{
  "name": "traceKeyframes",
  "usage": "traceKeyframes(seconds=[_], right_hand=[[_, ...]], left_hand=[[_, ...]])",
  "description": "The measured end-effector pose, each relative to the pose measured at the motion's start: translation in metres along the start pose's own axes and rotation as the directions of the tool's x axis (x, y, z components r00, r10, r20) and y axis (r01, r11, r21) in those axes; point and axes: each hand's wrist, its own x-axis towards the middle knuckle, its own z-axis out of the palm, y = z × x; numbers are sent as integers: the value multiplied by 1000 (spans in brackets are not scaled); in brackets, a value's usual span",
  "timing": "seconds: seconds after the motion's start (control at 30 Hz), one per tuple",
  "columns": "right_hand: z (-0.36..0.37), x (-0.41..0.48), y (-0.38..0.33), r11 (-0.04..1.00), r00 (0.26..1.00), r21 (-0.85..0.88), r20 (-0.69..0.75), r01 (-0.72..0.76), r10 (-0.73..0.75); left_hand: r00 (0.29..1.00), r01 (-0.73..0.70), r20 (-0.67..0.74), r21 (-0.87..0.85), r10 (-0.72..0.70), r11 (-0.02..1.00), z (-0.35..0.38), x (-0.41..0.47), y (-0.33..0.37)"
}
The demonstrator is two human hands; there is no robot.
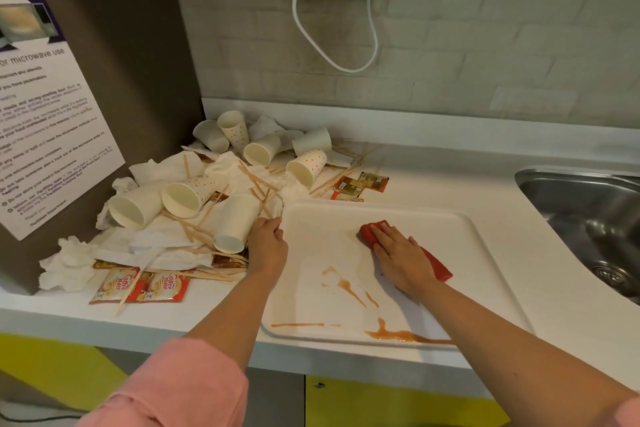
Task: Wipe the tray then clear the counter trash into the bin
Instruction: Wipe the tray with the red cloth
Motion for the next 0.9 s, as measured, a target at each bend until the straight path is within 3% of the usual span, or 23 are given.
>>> traceKeyframes(seconds=[0.23,0.5,0.73,0.9], right_hand=[[10,4,-66,967,974,138,49,213,-222],[15,-8,-73,854,859,171,63,491,-507],[9,-23,-30,878,887,169,40,448,-460],[9,-19,-45,898,907,158,34,410,-420]], left_hand=[[1000,1,-12,-22,-2,1000,-1,0,-2],[1000,-9,-23,-21,9,1000,-1,-1,-2],[1000,-8,-30,-33,7,999,-3,-1,-3],[999,12,-35,-74,-15,997,-1,1,-3]])
